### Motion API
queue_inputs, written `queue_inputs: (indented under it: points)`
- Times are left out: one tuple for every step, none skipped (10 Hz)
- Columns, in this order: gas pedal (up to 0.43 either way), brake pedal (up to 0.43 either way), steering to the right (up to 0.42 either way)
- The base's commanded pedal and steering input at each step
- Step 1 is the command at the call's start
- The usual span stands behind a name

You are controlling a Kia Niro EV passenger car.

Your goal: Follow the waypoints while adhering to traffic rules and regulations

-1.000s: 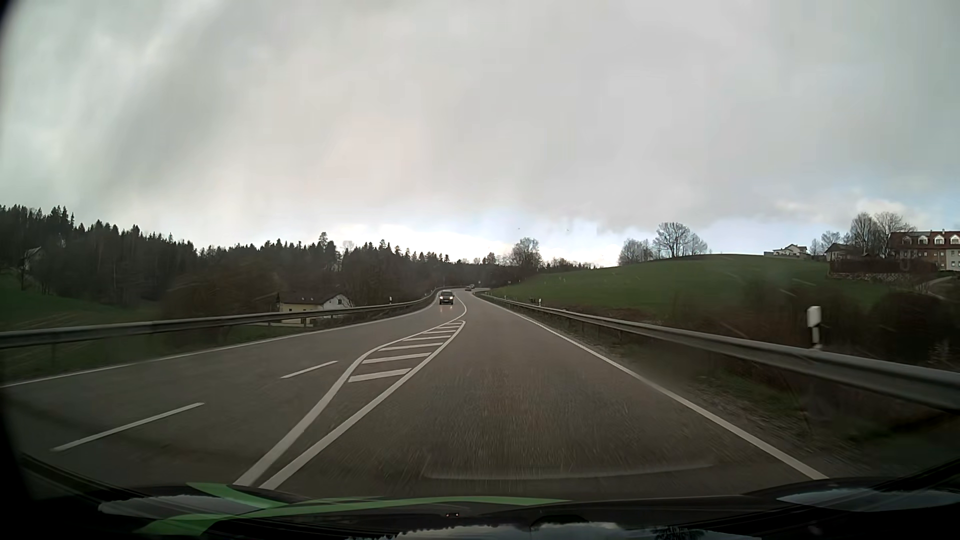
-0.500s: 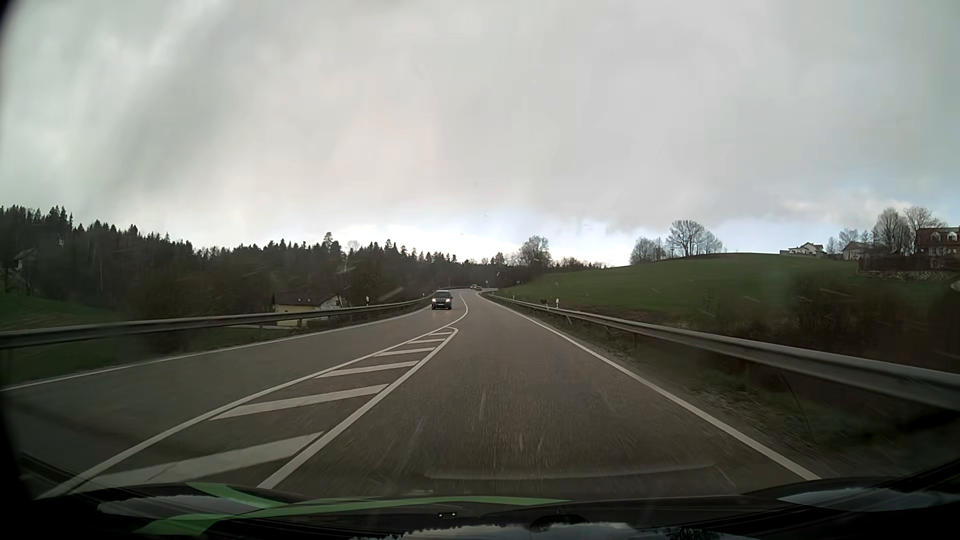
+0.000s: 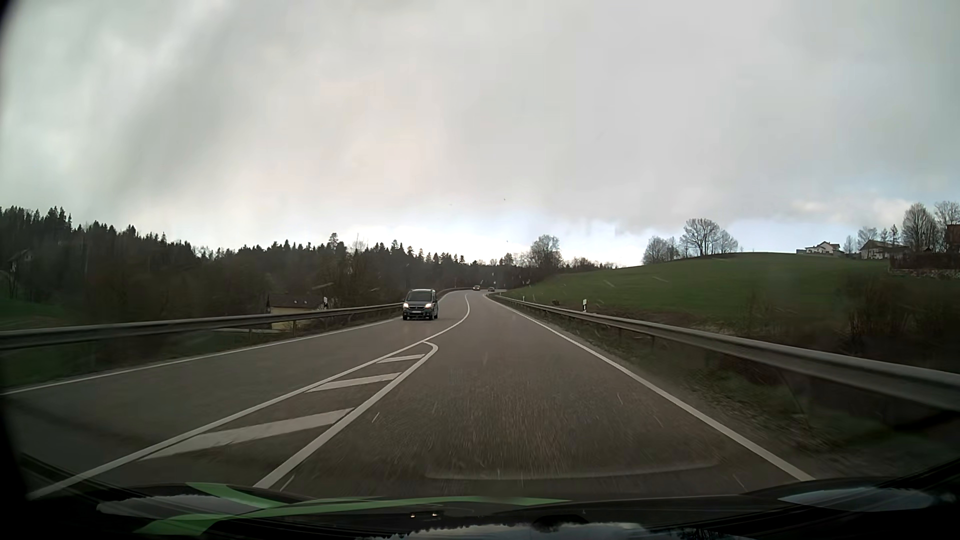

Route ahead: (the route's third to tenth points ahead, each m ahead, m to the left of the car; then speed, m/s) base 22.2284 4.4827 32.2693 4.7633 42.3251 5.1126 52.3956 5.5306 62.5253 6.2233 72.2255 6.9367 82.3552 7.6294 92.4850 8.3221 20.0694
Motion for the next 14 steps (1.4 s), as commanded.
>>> queue_inputs:
  points:
    - [0.13, 0.0, -0.01]
    - [0.13, 0.0, -0.009]
    - [0.13, 0.0, -0.01]
    - [0.13, 0.0, -0.01]
    - [0.13, 0.0, -0.01]
    - [0.138, 0.0, -0.01]
    - [0.157, 0.0, -0.01]
    - [0.189, 0.0, -0.01]
    - [0.189, 0.0, -0.01]
    - [0.189, 0.0, -0.01]
    - [0.189, 0.0, -0.01]
    - [0.189, 0.0, -0.01]
    - [0.189, 0.0, -0.01]
    - [0.189, 0.0, -0.008]
